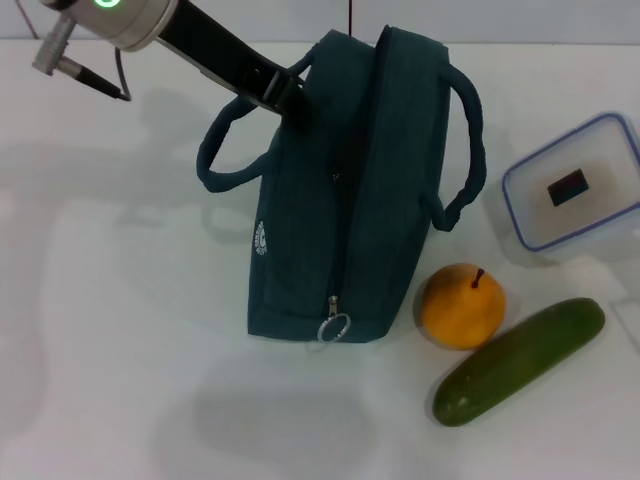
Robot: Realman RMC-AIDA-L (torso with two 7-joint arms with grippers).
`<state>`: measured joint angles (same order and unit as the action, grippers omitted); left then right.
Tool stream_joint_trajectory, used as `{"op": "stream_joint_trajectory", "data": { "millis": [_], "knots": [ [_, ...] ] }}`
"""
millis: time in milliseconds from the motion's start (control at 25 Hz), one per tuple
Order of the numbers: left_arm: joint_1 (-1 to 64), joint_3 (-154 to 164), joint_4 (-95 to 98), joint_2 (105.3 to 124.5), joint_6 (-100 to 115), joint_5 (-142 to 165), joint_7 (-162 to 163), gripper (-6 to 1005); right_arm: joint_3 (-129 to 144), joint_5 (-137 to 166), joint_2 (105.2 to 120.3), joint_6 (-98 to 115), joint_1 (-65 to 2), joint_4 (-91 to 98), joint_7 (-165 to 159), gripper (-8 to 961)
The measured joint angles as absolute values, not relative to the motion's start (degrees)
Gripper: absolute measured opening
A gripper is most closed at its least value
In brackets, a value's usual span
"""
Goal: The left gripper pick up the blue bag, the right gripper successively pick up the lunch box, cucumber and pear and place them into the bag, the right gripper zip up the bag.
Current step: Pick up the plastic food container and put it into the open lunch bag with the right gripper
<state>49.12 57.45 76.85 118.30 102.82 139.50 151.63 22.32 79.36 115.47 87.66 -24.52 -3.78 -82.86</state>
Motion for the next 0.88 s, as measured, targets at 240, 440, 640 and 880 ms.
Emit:
{"op": "stream_joint_trajectory", "data": {
  "millis": [240,440,640,880],
  "knots": [
    [49.22,57.56,76.62,118.29,102.78,139.65,151.72,35,22.28,79.36,115.47,88.2,-24.52,-3.58,-82.88,99],
    [49.21,57.57,76.51,118.37,102.65,140.16,151.79,35,22.2,78.49,115.5,91.73,-24.63,-3.04,-82.87,99],
    [49.33,57.7,76.56,118.76,102.58,140.43,151.79,35,21.56,77.01,115.61,97.5,-25.45,-2.1,-82.59,99],
    [49.33,58.42,76.6,119.15,102.62,140.43,152.0,35,21.32,76.34,115.65,102.35,-27.32,-1.31,-82.58,100]
  ]
}}
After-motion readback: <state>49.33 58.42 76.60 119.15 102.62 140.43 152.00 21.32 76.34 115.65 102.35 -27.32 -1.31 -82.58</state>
